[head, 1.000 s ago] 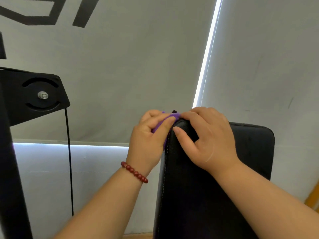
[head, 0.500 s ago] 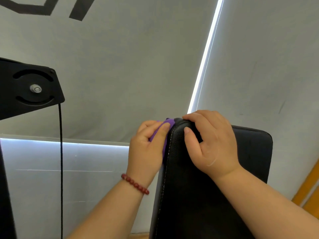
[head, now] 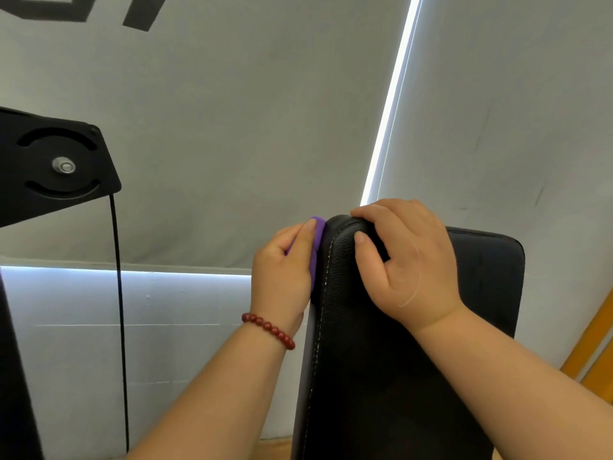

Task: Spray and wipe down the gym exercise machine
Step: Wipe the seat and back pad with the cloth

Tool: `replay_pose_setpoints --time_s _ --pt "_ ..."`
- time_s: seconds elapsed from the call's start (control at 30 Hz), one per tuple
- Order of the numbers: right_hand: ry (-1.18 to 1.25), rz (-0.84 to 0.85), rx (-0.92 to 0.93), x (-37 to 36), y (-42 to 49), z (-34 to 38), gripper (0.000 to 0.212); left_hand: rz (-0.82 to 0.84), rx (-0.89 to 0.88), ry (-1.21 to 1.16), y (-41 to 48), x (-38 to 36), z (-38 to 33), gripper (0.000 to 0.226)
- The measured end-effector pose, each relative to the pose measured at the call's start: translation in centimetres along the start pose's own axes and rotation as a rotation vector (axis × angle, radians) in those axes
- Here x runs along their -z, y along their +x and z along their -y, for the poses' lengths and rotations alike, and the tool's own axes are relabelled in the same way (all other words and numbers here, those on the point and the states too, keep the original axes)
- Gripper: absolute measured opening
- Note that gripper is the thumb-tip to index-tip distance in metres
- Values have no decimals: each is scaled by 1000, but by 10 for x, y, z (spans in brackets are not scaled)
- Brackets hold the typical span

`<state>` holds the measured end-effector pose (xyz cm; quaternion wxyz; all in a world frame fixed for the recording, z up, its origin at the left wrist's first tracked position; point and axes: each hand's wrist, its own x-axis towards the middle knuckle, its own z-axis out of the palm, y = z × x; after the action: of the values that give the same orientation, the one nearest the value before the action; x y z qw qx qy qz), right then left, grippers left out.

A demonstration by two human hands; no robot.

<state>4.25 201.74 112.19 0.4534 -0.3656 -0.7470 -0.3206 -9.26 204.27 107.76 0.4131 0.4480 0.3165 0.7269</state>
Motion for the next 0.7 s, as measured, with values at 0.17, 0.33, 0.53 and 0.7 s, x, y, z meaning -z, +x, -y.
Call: replay_pose_setpoints --time_s 0.17,0.33,0.53,0.7 --pt "-15 -45 17 -2 -2 0 31 -86 -44 56 -23 4 9 16" --pt "-89 -80 49 -1 -2 3 30 -72 -38 41 -28 5 4 13" --pt "-87 21 -124 -4 -31 17 52 -68 -170 131 -15 -6 -15 18" --pt "-122 25 -127 -7 -35 20 57 -98 -165 127 -48 7 2 17"
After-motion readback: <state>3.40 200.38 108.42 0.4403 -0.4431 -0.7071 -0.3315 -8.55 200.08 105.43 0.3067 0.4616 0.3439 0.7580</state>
